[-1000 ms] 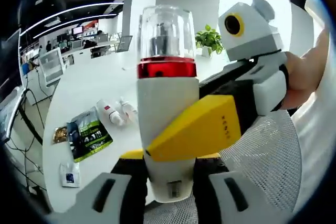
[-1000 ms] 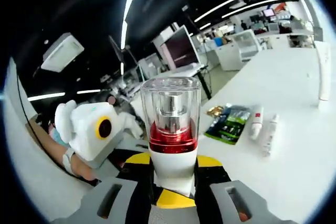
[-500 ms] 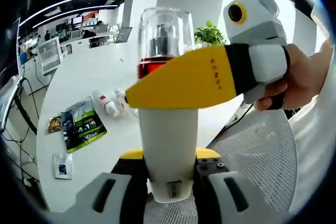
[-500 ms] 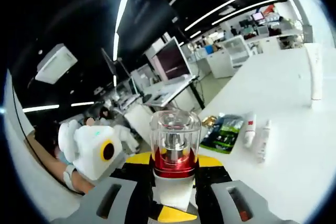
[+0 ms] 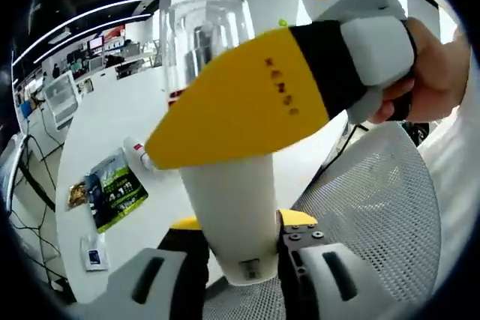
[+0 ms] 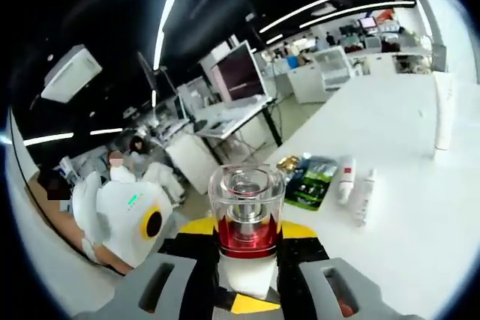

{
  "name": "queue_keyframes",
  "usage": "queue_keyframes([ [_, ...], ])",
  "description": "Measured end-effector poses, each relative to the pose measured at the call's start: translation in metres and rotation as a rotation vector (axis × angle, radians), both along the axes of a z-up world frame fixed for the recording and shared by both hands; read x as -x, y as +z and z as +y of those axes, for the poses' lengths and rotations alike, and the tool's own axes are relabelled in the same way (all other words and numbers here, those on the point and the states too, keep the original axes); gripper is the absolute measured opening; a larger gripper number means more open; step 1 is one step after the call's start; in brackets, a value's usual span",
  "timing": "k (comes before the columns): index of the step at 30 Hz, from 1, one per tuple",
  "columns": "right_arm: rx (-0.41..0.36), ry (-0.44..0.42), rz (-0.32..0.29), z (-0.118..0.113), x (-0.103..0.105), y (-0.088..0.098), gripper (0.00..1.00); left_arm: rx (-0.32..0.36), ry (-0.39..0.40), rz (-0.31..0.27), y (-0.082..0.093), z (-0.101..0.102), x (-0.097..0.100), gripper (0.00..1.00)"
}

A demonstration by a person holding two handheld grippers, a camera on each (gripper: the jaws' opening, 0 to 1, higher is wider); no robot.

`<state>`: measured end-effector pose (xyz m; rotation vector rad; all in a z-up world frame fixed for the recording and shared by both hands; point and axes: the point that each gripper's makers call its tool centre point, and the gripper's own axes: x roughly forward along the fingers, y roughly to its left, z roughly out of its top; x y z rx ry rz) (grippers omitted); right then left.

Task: Arrange the skincare products in the storage area until every visible bottle or jar stands upright without overlapping.

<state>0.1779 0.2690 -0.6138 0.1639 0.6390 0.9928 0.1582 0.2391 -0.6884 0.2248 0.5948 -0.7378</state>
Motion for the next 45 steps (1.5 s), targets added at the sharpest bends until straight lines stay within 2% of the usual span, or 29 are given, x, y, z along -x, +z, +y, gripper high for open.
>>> queue_keyframes([
  [3,0.012,0.001,-0.025,-0.002,-0.001,0.000,0.24,-0.024,-0.016,-0.035,-0.001,-0.001,-0.001,0.32],
  [8,0.037,0.006,-0.042,-0.008,-0.005,0.001,0.24,-0.079,-0.040,-0.012,-0.012,-0.001,0.002,0.36],
  [12,0.035,-0.030,-0.047,-0.019,-0.018,0.003,0.24,-0.124,-0.034,-0.012,-0.018,0.005,0.001,0.36],
  [14,0.045,-0.035,-0.060,-0.024,-0.022,0.004,0.24,-0.160,-0.042,-0.002,-0.024,0.007,0.003,0.35],
  [17,0.070,-0.053,-0.081,-0.037,-0.031,0.007,0.24,-0.259,-0.068,-0.009,-0.032,0.016,0.004,0.24],
  [20,0.074,-0.094,-0.086,-0.051,-0.039,0.007,0.24,-0.242,-0.067,-0.005,-0.030,0.014,0.004,0.25],
  [22,0.075,-0.129,-0.085,-0.064,-0.045,0.008,0.24,-0.245,-0.058,-0.047,-0.025,0.015,0.000,0.27],
  [23,0.077,-0.139,-0.085,-0.068,-0.047,0.008,0.24,-0.241,-0.055,-0.047,-0.024,0.015,-0.001,0.28],
  [25,0.088,-0.163,-0.086,-0.079,-0.051,0.007,0.24,-0.243,-0.054,-0.018,-0.029,0.015,0.001,0.28],
  [28,0.098,-0.207,-0.087,-0.094,-0.058,0.006,0.24,-0.285,-0.073,0.005,-0.038,0.017,0.004,0.27],
  [31,0.097,-0.248,-0.089,-0.105,-0.065,0.006,0.24,-0.286,-0.069,-0.002,-0.036,0.018,0.003,0.26],
  [36,0.103,-0.268,-0.064,-0.117,-0.075,0.005,0.24,-0.300,-0.074,0.030,-0.042,0.019,0.006,0.27],
  [45,0.119,-0.344,-0.090,-0.145,-0.109,0.014,0.24,-0.304,-0.071,0.033,-0.042,0.019,0.006,0.26],
])
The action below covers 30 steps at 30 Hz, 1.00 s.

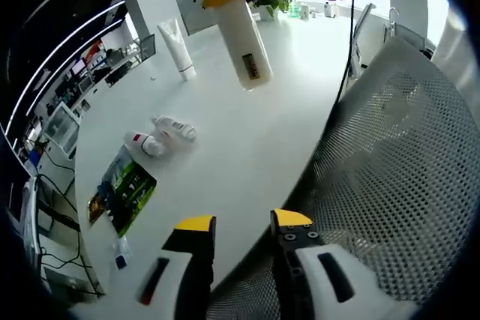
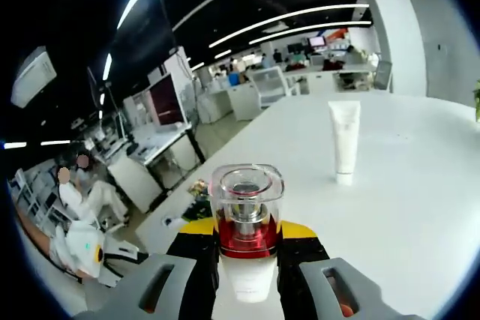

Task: Arrange the skincare products in the storage area until every visible bottle or jar stands upright without overlapping.

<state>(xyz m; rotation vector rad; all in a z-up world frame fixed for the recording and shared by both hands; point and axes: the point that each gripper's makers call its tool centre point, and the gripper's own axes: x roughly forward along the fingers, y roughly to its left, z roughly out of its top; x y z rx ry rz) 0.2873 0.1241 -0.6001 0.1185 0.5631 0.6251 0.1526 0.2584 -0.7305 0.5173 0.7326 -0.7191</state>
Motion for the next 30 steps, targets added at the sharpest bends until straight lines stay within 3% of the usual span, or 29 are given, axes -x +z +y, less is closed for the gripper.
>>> queue_keyframes([
  [14,0.046,-0.112,-0.059,-0.042,-0.065,0.016,0.24,-0.031,0.017,-0.026,0.001,0.006,-0.006,0.17],
  [21,0.083,-0.152,-0.078,-0.059,-0.090,0.019,0.24,-0.044,0.029,-0.035,0.001,0.009,-0.008,0.17],
  [30,0.102,-0.177,-0.074,-0.067,-0.106,0.017,0.24,-0.059,0.019,-0.023,-0.002,0.009,-0.006,0.15],
])
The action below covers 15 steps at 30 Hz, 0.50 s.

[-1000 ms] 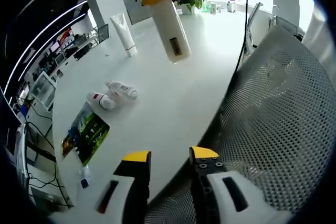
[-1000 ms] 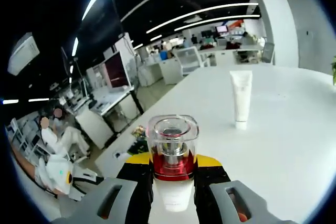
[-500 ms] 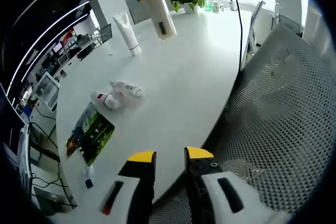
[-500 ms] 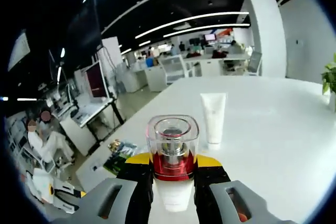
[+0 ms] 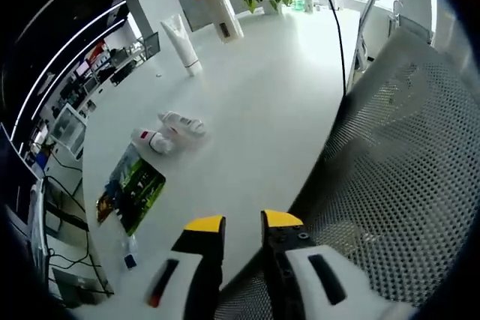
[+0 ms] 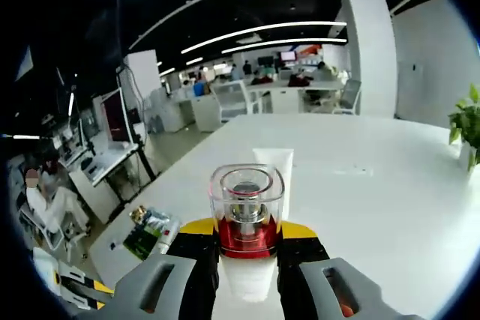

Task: Arrange the skincare products in the storage area until every visible bottle or jar stands upright without overlapping.

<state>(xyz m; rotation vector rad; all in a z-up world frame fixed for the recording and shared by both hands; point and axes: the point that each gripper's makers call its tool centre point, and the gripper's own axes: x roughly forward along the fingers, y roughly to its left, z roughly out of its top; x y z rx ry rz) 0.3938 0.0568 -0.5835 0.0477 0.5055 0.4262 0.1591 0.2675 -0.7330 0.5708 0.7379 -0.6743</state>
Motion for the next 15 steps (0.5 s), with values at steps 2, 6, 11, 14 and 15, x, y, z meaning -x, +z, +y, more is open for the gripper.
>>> queue_keyframes([
  [2,0.005,-0.001,0.000,0.000,-0.003,0.000,0.24,-0.003,-0.002,0.001,0.000,0.000,0.000,0.15],
  [6,0.017,-0.006,-0.002,-0.003,-0.007,0.000,0.24,-0.003,0.001,0.002,-0.001,0.001,0.000,0.15],
  [11,0.048,-0.011,0.003,-0.008,-0.013,-0.003,0.24,-0.010,0.007,-0.002,0.000,0.003,-0.001,0.14],
  [14,0.051,-0.024,0.005,-0.013,-0.017,-0.004,0.24,-0.014,0.013,-0.008,0.000,0.004,-0.002,0.13],
  [15,0.048,-0.030,0.005,-0.014,-0.018,-0.005,0.24,-0.018,0.013,-0.012,0.000,0.005,-0.003,0.12],
])
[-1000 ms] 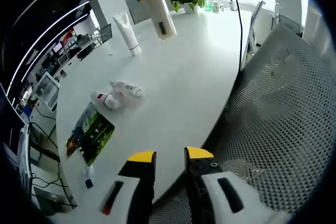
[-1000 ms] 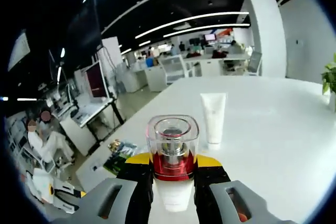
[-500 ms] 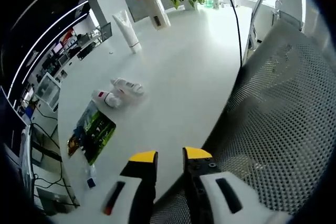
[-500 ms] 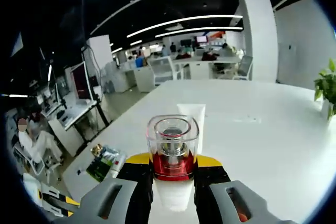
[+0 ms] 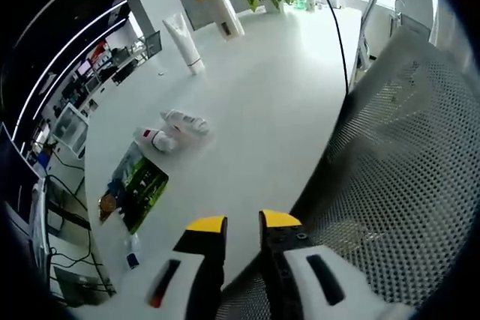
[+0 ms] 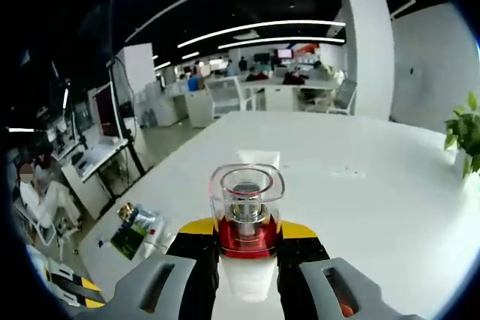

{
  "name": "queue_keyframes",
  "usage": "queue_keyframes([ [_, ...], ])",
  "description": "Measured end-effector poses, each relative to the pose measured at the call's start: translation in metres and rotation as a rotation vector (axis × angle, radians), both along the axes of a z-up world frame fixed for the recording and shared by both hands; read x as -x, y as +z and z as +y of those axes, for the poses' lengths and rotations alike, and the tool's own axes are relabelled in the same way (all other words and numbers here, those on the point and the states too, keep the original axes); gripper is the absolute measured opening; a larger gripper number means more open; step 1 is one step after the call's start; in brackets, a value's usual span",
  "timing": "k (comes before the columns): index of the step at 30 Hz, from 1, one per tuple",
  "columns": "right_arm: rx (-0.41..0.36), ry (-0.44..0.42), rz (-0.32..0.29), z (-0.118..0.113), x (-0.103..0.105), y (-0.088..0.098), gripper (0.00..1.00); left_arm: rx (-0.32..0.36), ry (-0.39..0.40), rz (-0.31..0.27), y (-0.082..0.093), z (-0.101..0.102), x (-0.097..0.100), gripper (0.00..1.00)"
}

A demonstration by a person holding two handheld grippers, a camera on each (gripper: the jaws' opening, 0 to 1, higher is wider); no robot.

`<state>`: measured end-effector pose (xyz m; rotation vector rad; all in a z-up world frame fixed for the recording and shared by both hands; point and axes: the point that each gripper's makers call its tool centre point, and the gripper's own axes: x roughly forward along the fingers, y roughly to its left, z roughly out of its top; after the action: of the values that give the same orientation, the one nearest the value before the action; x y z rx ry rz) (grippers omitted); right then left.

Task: Arrange the skincare products in the storage area until every visible bottle or jar stands upright without overlapping.

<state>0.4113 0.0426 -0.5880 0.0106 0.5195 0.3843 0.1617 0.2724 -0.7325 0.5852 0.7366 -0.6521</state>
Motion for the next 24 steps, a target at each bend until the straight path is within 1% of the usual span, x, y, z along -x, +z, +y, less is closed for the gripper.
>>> queue_keyframes([
  [3,-0.003,-0.009,0.003,-0.003,-0.002,-0.002,0.24,-0.011,0.003,0.008,-0.002,0.002,0.001,0.10],
  [10,0.028,-0.011,0.019,-0.012,-0.002,-0.008,0.24,-0.020,0.001,-0.026,0.003,0.003,-0.002,0.08],
  [13,0.035,-0.022,0.027,-0.018,-0.002,-0.011,0.24,-0.020,-0.001,-0.028,0.003,0.003,-0.002,0.08],
  [17,0.044,-0.029,0.031,-0.020,-0.003,-0.012,0.24,-0.020,-0.003,-0.031,0.003,0.003,-0.002,0.07],
  [24,0.054,-0.035,0.043,-0.023,-0.009,-0.018,0.24,-0.022,-0.001,-0.038,0.005,0.004,-0.003,0.06],
])
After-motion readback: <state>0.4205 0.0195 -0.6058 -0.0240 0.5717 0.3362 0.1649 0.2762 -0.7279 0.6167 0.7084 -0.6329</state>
